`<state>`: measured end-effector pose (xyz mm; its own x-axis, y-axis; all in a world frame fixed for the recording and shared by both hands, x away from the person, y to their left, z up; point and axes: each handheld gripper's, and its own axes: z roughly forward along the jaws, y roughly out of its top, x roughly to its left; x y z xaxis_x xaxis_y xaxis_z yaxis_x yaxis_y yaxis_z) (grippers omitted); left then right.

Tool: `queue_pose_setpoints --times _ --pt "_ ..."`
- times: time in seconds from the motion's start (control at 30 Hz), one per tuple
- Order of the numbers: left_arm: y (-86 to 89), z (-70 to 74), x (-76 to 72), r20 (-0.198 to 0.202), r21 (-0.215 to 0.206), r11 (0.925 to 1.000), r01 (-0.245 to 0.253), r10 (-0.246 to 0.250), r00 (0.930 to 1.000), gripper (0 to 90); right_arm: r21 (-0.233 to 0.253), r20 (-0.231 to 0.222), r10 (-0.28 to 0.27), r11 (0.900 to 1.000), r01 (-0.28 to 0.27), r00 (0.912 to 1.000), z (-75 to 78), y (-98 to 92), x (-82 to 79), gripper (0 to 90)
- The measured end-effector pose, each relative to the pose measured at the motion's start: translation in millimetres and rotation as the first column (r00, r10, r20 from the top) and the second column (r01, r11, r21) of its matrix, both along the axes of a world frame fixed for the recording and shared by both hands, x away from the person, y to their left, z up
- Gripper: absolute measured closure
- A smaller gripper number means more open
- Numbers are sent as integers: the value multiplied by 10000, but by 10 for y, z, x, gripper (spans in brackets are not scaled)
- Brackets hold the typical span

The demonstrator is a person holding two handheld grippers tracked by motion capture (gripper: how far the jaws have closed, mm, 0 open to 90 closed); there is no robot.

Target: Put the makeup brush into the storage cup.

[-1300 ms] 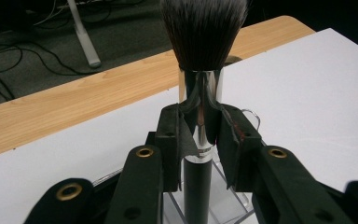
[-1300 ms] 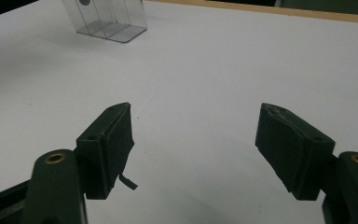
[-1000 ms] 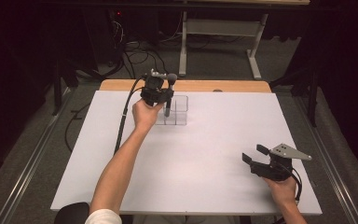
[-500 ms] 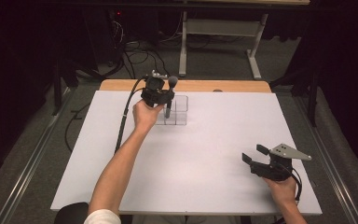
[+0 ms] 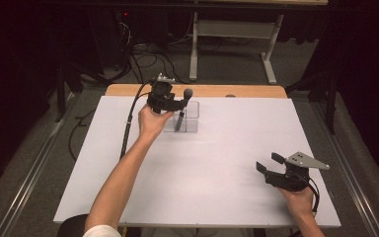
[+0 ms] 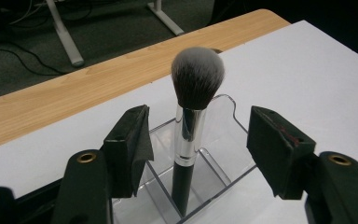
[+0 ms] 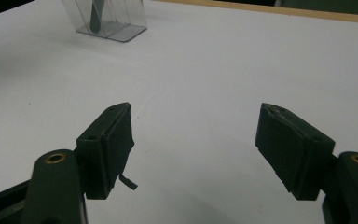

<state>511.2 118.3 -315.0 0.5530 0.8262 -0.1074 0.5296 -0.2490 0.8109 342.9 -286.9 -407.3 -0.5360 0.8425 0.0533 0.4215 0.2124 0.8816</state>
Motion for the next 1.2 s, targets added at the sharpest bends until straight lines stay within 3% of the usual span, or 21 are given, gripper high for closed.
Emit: queue_pose_setpoints --times 0.43,1.2 --pt "80 62 -71 261 -79 10000 9 -7 9997 356 16 -77 -35 10000 35 10000 -3 1 3 293" --pt "254 104 -207 483 -586 9983 -20 48 9988 330 17 -75 -65 10000 65 10000 -4 1 5 293"
